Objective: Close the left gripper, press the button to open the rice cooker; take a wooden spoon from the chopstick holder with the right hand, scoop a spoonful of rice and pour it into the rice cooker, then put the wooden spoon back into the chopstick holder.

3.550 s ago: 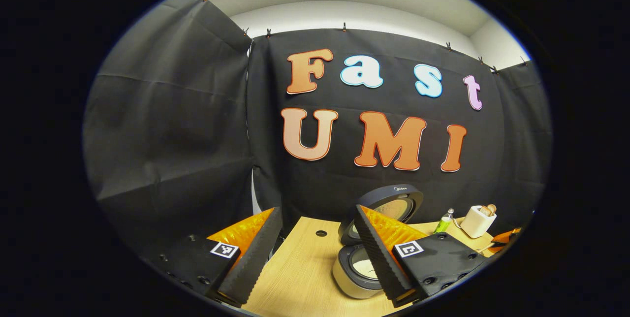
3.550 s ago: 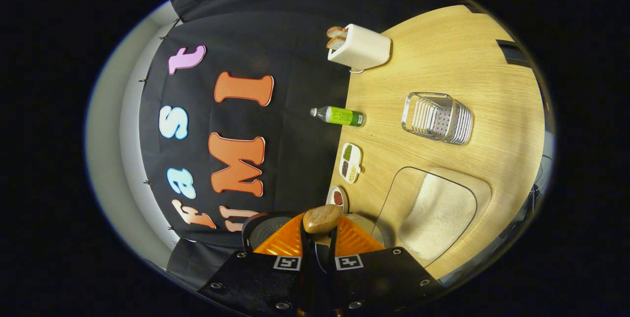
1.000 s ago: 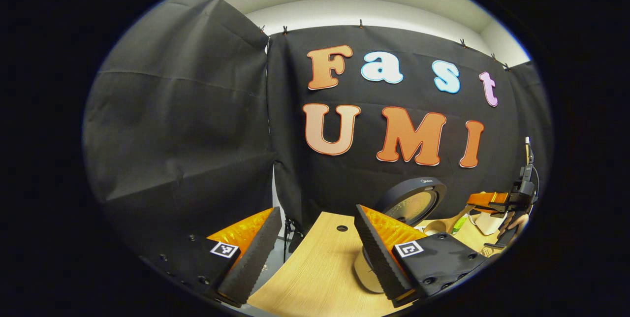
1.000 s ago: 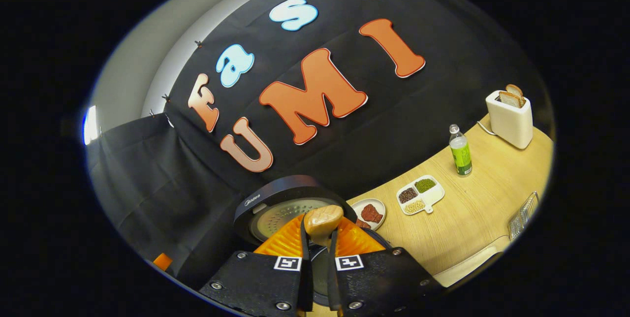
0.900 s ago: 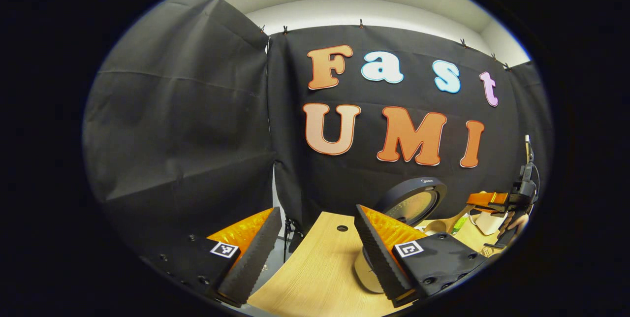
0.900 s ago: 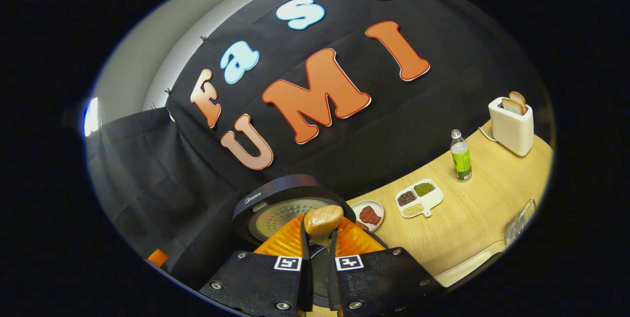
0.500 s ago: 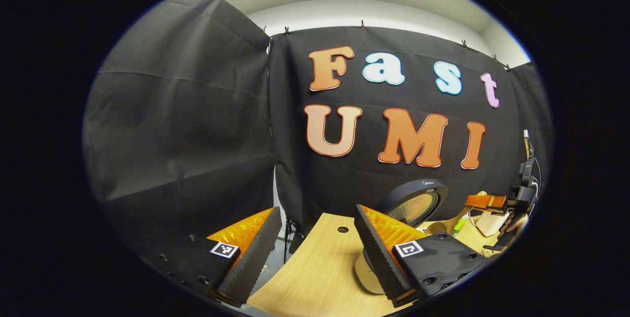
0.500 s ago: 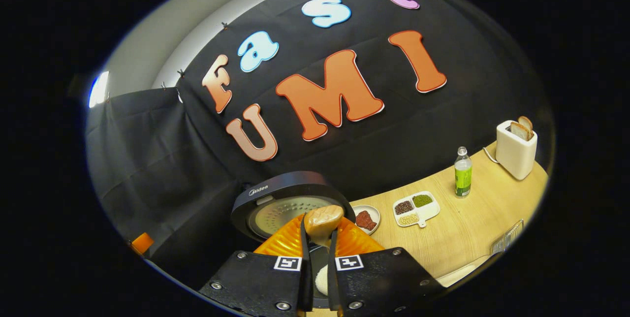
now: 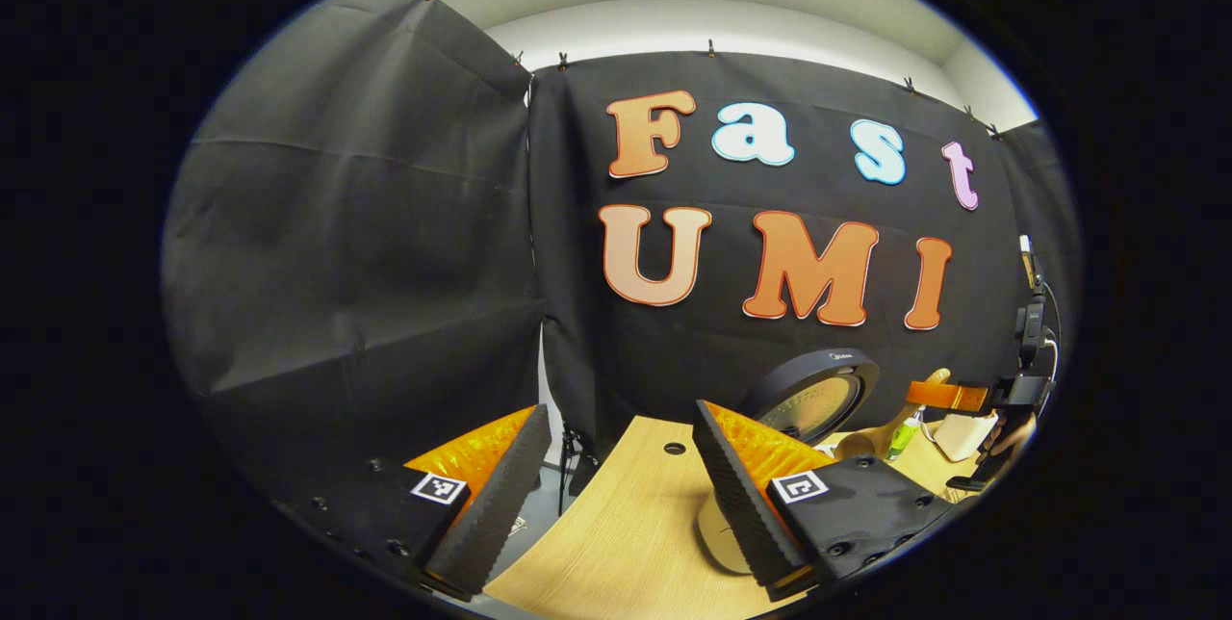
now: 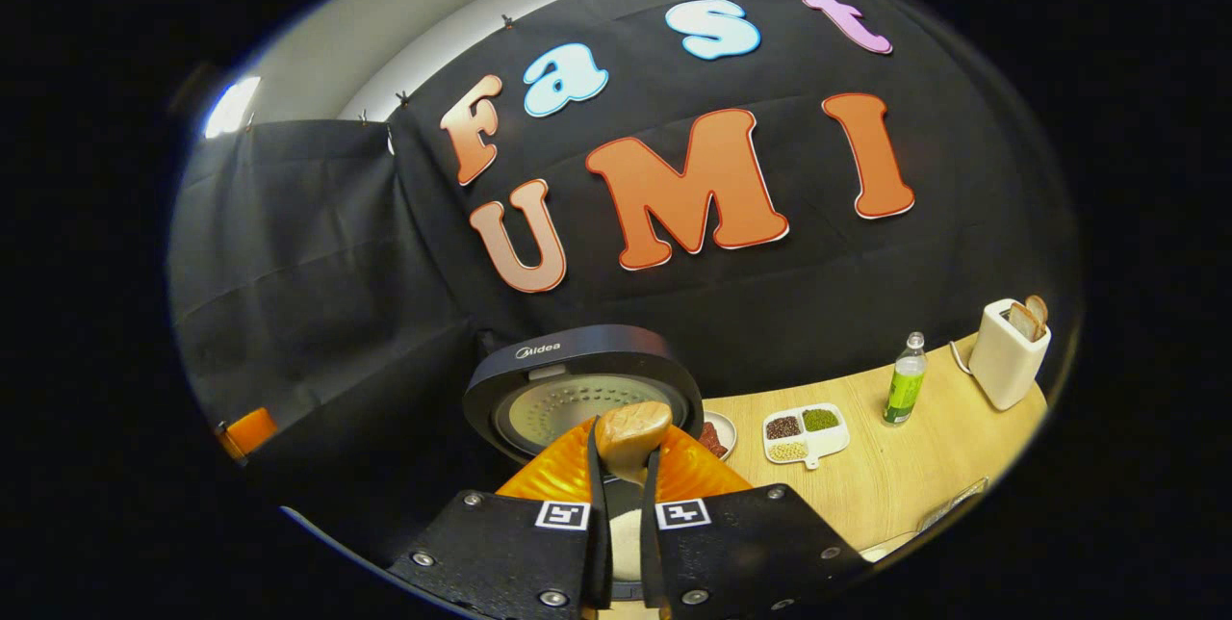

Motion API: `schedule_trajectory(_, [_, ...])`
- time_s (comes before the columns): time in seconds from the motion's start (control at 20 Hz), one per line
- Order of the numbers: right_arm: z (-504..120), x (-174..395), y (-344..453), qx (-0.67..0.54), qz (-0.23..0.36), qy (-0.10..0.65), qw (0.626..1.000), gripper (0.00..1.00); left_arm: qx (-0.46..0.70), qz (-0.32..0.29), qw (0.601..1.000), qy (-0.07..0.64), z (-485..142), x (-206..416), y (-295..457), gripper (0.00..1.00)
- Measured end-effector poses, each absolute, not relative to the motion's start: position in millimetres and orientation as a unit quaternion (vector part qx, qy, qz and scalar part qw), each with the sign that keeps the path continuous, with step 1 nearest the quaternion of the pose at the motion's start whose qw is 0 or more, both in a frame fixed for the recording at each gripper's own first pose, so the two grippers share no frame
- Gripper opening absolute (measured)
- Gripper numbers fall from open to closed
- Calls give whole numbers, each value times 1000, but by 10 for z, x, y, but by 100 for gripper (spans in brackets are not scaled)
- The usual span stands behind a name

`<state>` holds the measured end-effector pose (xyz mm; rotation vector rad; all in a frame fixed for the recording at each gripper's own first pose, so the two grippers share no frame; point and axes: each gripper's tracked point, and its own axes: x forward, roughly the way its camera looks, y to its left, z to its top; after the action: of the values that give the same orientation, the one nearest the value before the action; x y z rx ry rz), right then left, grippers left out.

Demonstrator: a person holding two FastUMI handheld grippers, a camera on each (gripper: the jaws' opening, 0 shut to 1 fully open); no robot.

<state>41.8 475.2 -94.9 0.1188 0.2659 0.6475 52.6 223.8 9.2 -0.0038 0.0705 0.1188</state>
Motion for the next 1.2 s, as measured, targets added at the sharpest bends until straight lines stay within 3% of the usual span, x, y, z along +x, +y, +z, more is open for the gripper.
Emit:
schedule_trajectory(0.7, [-1146,297,4854,-59,344,111,931,11,5,67,997,44,8,467,2288,98])
schedule_trajectory(1.2, [-982,265,4508,-5,333,120,935,11,-1,61,998,28,106,455,2213,100])
